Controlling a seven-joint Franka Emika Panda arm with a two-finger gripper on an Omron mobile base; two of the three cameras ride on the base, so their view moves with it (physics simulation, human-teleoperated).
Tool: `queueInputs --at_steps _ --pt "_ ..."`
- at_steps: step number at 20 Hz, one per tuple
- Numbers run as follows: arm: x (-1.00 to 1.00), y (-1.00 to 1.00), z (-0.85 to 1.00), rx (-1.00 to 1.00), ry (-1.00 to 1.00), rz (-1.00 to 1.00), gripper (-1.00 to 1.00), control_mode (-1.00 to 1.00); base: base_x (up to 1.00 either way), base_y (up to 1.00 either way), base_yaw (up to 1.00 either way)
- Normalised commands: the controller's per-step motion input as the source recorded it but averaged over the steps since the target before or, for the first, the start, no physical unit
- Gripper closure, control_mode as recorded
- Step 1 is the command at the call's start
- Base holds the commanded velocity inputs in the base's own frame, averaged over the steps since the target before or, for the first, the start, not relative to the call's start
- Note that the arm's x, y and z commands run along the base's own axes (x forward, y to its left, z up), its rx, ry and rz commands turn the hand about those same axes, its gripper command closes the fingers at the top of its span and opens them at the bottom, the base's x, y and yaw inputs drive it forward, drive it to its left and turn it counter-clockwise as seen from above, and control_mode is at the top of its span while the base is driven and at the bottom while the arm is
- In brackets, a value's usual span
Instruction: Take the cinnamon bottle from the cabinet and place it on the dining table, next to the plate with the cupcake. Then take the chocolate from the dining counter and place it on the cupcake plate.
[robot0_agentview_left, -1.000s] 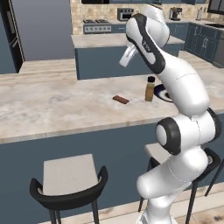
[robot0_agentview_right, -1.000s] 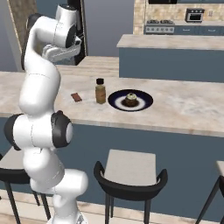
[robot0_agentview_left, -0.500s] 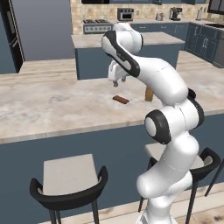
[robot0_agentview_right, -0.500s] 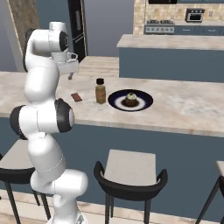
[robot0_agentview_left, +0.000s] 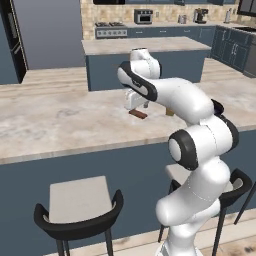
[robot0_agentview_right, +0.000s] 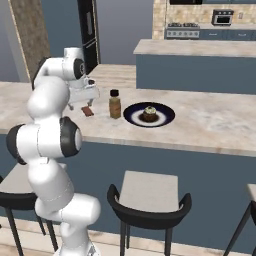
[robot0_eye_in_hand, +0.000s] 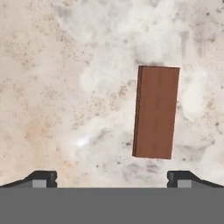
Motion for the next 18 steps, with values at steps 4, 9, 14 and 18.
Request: queueInputs --at_steps 4,9,14,18 --pt "0.28 0.00 -0.36 0.00 -0.02 -0.06 -1.00 -1.00 0.00 0.00 0.00" --pt "0.37 -0.04 -0.07 0.00 -0.03 -0.03 -1.00 -1.00 0.00 0.00 0.00" --pt "0.44 -0.05 -0.04 0.00 -0.03 -0.03 -1.00 -1.00 0.00 0.00 0.00" --pt "0.24 0.00 -0.40 0.00 0.00 -0.03 -1.00 -1.00 0.00 0.00 0.00"
